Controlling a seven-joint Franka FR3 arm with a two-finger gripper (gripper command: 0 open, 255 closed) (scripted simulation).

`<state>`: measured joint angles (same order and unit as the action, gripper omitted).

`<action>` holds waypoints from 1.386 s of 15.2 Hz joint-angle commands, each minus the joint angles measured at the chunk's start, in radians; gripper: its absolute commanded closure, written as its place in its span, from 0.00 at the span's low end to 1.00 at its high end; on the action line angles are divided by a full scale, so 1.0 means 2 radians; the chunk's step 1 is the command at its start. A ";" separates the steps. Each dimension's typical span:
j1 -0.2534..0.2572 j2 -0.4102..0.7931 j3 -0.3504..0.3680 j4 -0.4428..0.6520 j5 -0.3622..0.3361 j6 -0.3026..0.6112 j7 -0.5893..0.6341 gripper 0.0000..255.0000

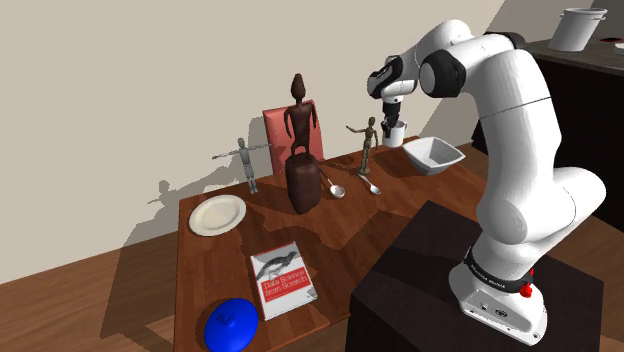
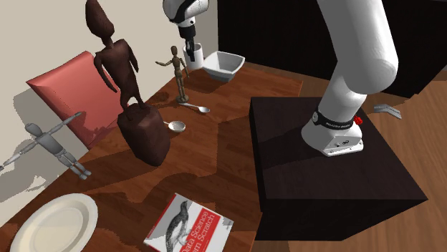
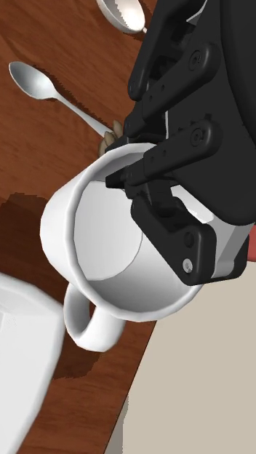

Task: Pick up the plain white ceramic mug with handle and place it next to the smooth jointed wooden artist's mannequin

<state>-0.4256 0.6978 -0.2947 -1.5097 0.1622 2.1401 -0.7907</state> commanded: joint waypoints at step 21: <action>-0.013 0.097 0.019 0.009 0.020 0.088 -0.006 1.00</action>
<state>-0.4509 0.8812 -0.2583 -1.4951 0.2012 2.3078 -0.8030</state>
